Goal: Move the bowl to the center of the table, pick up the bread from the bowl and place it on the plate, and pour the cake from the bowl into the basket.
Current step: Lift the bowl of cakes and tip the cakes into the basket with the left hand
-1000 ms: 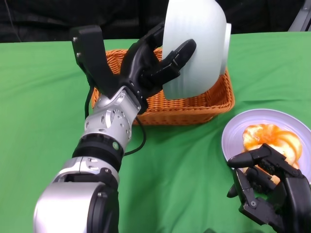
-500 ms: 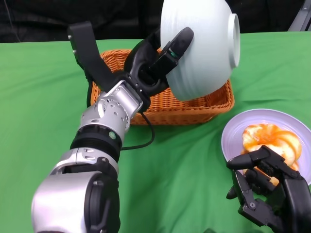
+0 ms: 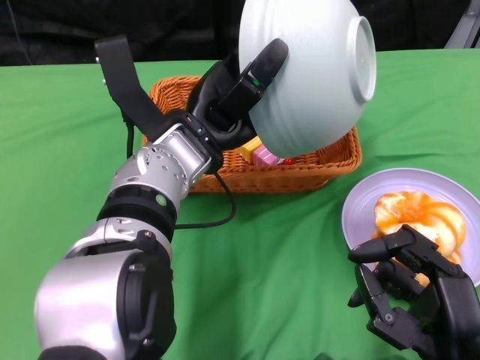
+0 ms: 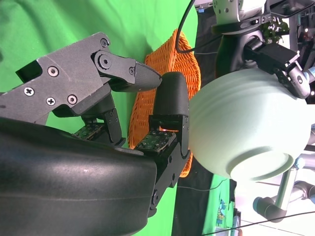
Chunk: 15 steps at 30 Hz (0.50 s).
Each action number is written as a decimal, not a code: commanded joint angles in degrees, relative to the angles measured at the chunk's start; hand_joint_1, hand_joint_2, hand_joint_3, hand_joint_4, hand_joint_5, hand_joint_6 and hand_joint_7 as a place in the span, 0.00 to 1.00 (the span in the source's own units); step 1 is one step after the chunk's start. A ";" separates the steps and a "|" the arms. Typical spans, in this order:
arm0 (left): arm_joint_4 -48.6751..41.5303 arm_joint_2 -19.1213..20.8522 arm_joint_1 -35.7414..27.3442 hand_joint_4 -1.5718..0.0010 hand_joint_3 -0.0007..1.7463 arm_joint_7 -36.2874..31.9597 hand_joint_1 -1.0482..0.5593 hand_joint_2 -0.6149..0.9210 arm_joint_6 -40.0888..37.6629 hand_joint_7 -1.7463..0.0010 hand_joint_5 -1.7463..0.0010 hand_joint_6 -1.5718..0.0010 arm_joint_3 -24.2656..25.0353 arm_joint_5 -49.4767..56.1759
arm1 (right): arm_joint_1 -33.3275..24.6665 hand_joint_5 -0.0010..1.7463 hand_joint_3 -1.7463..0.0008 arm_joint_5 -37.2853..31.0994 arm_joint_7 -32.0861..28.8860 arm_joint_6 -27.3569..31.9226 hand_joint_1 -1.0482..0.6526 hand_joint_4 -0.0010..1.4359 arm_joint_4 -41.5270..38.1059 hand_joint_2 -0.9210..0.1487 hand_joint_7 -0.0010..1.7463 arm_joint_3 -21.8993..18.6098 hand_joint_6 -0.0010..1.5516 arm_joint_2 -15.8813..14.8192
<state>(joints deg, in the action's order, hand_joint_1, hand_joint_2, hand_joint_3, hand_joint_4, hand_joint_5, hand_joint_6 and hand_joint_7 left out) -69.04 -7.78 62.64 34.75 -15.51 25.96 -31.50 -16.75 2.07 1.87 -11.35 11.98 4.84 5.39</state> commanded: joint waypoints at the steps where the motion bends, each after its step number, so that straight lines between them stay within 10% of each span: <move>1: -0.97 1.44 2.77 0.46 0.57 2.28 0.53 0.83 -1.75 0.04 0.00 0.53 1.35 -1.12 | -0.32 0.91 0.57 0.32 -0.05 -0.67 0.50 0.49 -0.01 0.23 0.74 -0.31 0.44 -0.38; 15: -2.04 2.80 2.98 0.46 0.59 3.38 0.51 0.80 -8.62 0.00 0.00 0.55 6.21 -3.52 | -0.33 0.92 0.57 0.38 0.28 -1.24 0.49 0.49 -0.49 0.24 0.75 -0.44 0.44 -0.69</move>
<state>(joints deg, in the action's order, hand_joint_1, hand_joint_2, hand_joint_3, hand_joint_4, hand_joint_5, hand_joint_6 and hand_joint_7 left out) -71.34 -5.80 62.80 36.23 -23.83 32.00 -34.31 -16.78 2.19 2.17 -11.92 11.68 4.78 5.18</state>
